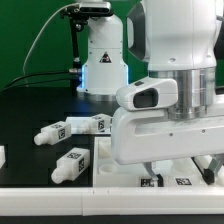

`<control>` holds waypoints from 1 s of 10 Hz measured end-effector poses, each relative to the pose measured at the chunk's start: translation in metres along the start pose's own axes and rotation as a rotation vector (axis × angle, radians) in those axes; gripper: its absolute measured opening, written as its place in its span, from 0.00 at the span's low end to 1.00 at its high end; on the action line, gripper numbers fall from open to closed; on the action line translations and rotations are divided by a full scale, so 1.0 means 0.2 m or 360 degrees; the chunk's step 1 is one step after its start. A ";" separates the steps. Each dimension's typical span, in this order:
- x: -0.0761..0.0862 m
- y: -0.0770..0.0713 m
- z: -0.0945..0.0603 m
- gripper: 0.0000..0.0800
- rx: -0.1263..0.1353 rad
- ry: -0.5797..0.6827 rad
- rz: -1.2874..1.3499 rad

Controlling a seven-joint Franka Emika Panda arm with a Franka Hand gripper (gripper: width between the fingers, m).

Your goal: Assemble square table

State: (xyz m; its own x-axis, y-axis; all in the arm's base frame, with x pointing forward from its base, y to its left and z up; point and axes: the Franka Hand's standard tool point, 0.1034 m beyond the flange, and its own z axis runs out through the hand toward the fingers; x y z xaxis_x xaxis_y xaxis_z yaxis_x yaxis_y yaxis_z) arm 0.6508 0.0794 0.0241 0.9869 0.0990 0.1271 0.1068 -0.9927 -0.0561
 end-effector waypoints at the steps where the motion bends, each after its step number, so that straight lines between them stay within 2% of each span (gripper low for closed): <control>1: 0.00 0.00 0.00 0.76 0.0000 0.0000 0.0000; 5: 0.00 0.01 -0.01 0.76 0.0002 -0.0026 -0.0023; 7: 0.02 0.06 -0.21 0.76 0.0009 -0.0076 -0.0092; 8: 0.01 0.06 -0.30 0.76 0.0008 -0.0068 -0.0106; 9: -0.05 0.02 -0.39 0.76 0.0005 -0.0054 -0.0109; 10: -0.10 -0.03 -0.41 0.76 0.0004 -0.0050 -0.0118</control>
Offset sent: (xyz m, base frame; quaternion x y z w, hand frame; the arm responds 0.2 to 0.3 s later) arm 0.0000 0.0000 0.0000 0.0000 0.0000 0.0000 1.0000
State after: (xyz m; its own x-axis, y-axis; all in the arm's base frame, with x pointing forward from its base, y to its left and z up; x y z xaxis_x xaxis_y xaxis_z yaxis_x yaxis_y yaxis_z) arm 0.6203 0.0781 0.1036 0.9796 0.1744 0.0995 0.1800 -0.9824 -0.0504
